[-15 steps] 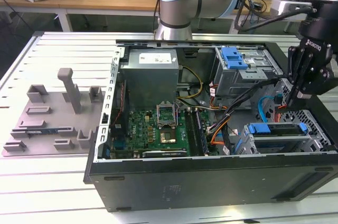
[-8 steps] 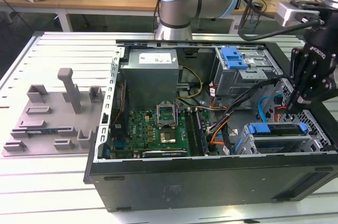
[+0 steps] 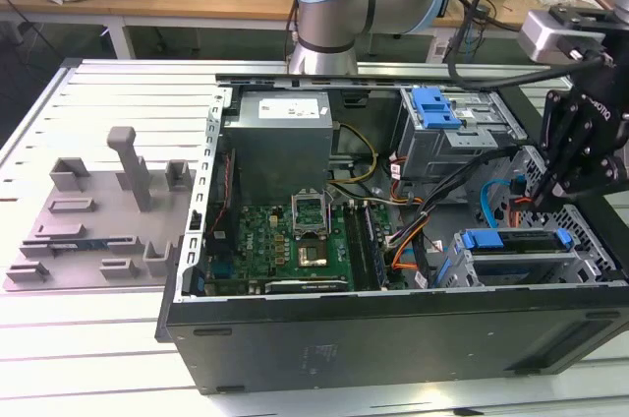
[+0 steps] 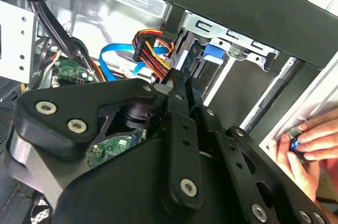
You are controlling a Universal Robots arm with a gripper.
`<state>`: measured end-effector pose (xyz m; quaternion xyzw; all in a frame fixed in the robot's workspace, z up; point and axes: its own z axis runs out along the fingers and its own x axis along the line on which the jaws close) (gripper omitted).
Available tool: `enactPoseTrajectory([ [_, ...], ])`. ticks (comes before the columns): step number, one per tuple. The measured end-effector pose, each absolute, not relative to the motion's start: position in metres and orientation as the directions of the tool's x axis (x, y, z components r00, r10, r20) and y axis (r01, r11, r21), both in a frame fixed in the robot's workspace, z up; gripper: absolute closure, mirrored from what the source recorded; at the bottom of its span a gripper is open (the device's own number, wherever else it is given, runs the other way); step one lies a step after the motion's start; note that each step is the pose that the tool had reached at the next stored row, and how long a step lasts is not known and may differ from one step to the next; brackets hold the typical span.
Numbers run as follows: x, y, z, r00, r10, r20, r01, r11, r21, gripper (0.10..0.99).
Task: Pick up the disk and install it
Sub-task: 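Insert the first disk wire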
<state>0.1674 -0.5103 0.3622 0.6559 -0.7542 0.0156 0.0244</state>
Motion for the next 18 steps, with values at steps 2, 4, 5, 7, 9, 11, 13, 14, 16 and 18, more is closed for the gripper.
enactPoseTrajectory([
  [2,0.167,-0.5132,0.3622,-0.137,-0.989,0.047,-0.99,0.137,0.01,0.918],
  [4,0.167,-0.5139,0.3621,-0.136,-0.99,0.045,-0.991,0.137,0.01,0.918],
  [5,0.167,-0.514,0.3622,-0.136,-0.99,0.045,-0.991,0.137,0.01,0.918],
  [7,0.1669,-0.514,0.3622,-0.137,-0.99,0.045,-0.99,0.137,0.01,0.918],
  [9,0.1669,-0.514,0.3622,-0.137,-0.99,0.045,-0.99,0.137,0.01,0.918],
  [11,0.1668,-0.514,0.3622,-0.135,-0.99,0.048,-0.991,0.135,0.011,0.918],
  [13,0.1667,-0.5141,0.3622,-0.129,-0.99,0.052,-0.991,0.13,0.011,0.918],
  [14,0.1669,-0.514,0.3623,-0.121,-0.991,0.058,-0.992,0.122,0.011,0.918],
  [16,0.1669,-0.5135,0.3622,-0.094,-0.993,0.068,-0.995,0.095,0.011,0.918],
  [18,0.1669,-0.5129,0.3622,-0.071,-0.995,0.072,-0.997,0.072,0.011,0.918],
])
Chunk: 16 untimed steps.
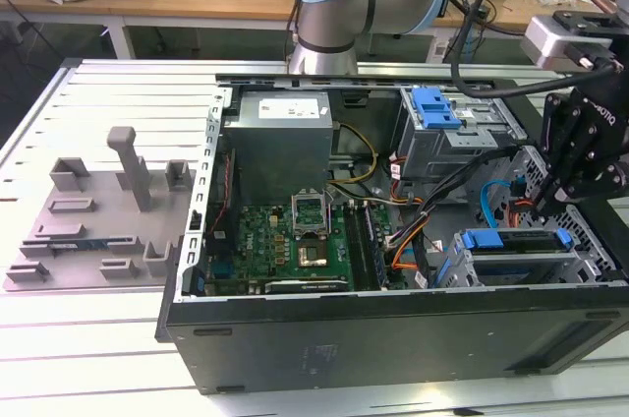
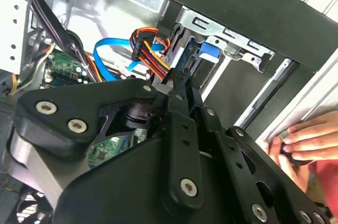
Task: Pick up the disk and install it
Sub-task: 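Insert the first disk wire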
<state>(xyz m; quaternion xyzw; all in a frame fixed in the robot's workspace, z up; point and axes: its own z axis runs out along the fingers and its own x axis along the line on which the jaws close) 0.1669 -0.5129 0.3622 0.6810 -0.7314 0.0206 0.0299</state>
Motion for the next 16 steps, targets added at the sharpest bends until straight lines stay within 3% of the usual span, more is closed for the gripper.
enactPoseTrajectory([
  [16,0.167,-0.5136,0.3612,-0.066,-0.995,0.075,-0.998,0.067,0.01,0.918],
])
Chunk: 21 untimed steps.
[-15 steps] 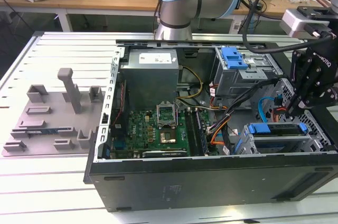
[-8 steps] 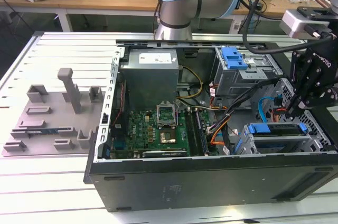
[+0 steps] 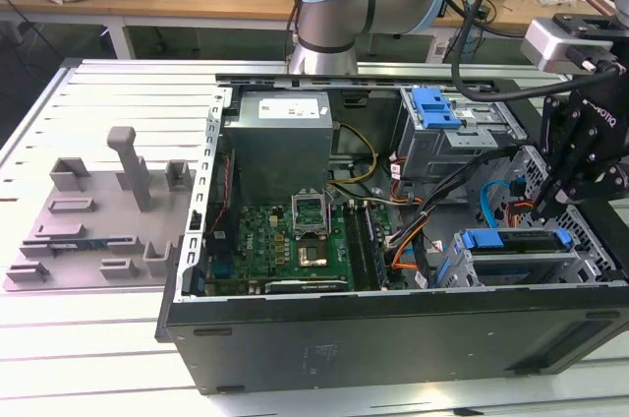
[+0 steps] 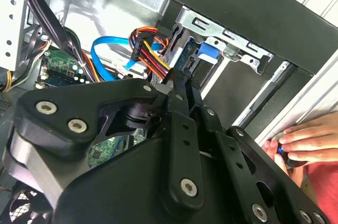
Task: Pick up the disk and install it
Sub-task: 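Insert the first disk wire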
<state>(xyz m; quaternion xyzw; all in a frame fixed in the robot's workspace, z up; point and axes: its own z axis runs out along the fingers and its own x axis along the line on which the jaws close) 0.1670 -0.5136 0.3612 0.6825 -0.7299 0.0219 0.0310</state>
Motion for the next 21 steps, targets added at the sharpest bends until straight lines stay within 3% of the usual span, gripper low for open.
enactPoseTrajectory([
  [21,0.167,-0.5114,0.3607,-0.006,-0.997,0.075,-1.0,0.007,0.009,0.918],
])
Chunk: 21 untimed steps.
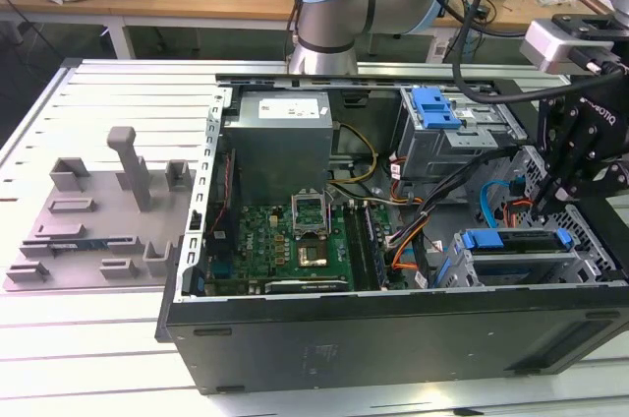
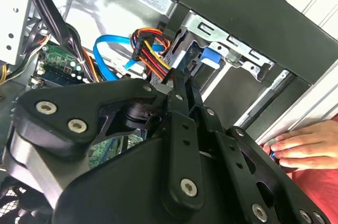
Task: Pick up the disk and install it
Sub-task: 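Insert the first disk wire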
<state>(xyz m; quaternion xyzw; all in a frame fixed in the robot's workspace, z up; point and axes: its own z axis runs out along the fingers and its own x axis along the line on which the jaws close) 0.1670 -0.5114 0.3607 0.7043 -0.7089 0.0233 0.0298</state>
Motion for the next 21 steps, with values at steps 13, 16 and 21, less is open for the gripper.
enactPoseTrajectory([
  [13,0.167,-0.5142,0.3568,-0.046,-0.996,0.076,-0.999,0.046,0.009,0.918],
  [16,0.167,-0.5141,0.3569,-0.046,-0.996,0.078,-0.999,0.047,0.009,0.918],
  [21,0.167,-0.5142,0.3568,-0.046,-0.996,0.078,-0.999,0.047,0.009,0.918],
])
